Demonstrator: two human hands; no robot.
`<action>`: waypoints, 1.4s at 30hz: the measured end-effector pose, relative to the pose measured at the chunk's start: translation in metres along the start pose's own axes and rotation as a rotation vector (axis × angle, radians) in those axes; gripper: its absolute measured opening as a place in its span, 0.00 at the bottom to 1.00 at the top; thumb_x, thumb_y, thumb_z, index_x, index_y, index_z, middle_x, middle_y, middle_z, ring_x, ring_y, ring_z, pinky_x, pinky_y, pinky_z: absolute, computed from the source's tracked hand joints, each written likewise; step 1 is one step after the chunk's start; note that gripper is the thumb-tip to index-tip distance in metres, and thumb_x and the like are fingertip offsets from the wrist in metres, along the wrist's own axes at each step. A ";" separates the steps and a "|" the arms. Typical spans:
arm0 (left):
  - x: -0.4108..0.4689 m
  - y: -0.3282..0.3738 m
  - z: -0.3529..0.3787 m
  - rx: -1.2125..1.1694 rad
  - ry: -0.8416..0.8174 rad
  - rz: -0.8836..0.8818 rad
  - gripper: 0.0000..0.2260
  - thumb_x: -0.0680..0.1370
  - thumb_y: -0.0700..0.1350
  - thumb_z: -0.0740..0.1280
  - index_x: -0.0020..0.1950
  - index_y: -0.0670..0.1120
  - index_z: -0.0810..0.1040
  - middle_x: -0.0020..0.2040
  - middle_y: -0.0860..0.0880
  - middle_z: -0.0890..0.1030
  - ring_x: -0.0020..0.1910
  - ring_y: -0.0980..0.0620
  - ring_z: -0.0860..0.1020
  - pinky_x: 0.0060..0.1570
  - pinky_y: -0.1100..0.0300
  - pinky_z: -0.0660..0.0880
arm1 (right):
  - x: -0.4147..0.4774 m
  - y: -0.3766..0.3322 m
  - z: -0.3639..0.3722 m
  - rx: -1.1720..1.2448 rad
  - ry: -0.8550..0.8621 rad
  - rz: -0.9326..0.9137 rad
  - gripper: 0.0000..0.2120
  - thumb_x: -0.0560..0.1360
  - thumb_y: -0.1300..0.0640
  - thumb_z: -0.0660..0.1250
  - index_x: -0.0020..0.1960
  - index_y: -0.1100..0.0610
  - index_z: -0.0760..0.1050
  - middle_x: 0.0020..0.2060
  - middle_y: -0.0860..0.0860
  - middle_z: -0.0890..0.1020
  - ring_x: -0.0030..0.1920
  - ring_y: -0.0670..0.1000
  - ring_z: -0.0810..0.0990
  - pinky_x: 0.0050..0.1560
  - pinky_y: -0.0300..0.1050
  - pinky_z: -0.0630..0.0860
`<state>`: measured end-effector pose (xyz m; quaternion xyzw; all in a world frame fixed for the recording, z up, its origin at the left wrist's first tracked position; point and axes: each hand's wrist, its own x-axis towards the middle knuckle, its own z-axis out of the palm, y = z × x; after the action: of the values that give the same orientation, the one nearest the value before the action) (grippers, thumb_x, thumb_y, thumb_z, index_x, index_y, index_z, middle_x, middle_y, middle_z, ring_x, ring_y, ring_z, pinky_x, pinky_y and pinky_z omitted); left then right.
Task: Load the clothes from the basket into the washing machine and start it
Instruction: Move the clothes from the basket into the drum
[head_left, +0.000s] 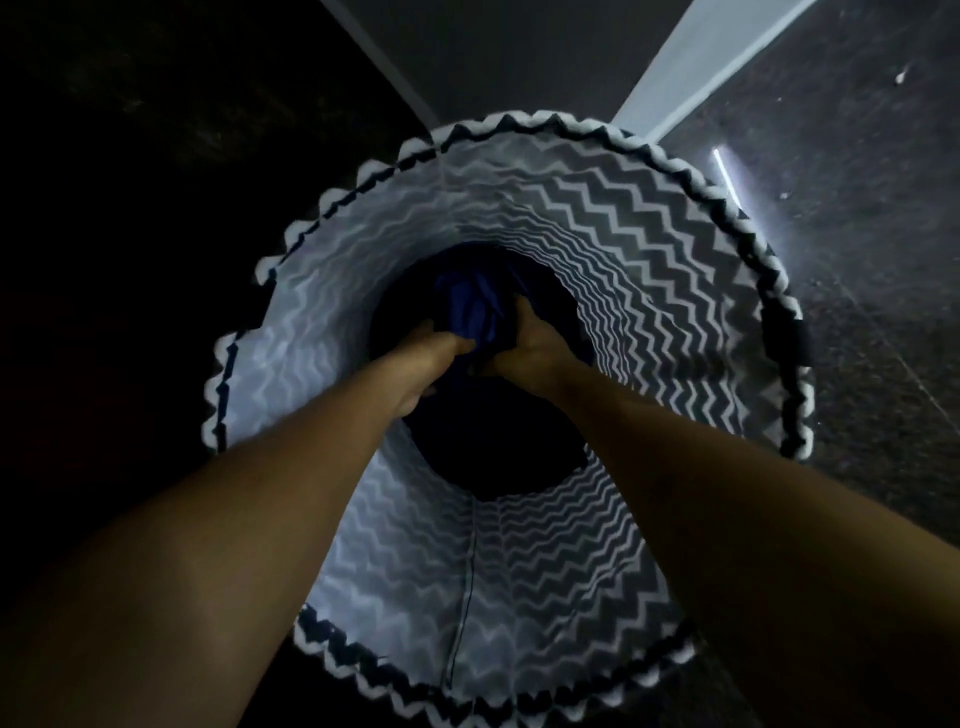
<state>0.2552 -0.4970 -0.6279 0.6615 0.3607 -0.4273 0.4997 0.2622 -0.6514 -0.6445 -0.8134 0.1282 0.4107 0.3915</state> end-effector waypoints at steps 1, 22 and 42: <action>-0.005 -0.001 0.001 0.011 -0.013 -0.006 0.22 0.79 0.48 0.67 0.74 0.51 0.69 0.65 0.51 0.77 0.57 0.51 0.76 0.47 0.56 0.73 | -0.004 -0.001 0.001 0.027 -0.022 0.009 0.50 0.62 0.56 0.83 0.77 0.53 0.61 0.67 0.53 0.78 0.66 0.54 0.76 0.67 0.49 0.74; -0.314 0.066 -0.055 0.181 -0.017 0.373 0.33 0.75 0.33 0.67 0.78 0.48 0.63 0.73 0.44 0.68 0.70 0.47 0.69 0.55 0.58 0.69 | -0.301 -0.145 -0.107 0.580 0.177 -0.132 0.11 0.71 0.70 0.64 0.52 0.67 0.80 0.40 0.53 0.85 0.42 0.51 0.81 0.46 0.47 0.77; -0.651 0.185 -0.090 0.038 0.064 1.030 0.29 0.70 0.47 0.80 0.69 0.52 0.75 0.59 0.53 0.83 0.57 0.54 0.82 0.55 0.60 0.79 | -0.617 -0.380 -0.226 0.483 0.357 -0.914 0.07 0.75 0.59 0.73 0.47 0.59 0.76 0.41 0.54 0.82 0.44 0.54 0.83 0.47 0.52 0.79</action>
<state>0.1976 -0.4866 0.0525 0.7751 -0.0049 -0.1119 0.6219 0.2034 -0.6373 0.1120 -0.7304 -0.0834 0.0133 0.6778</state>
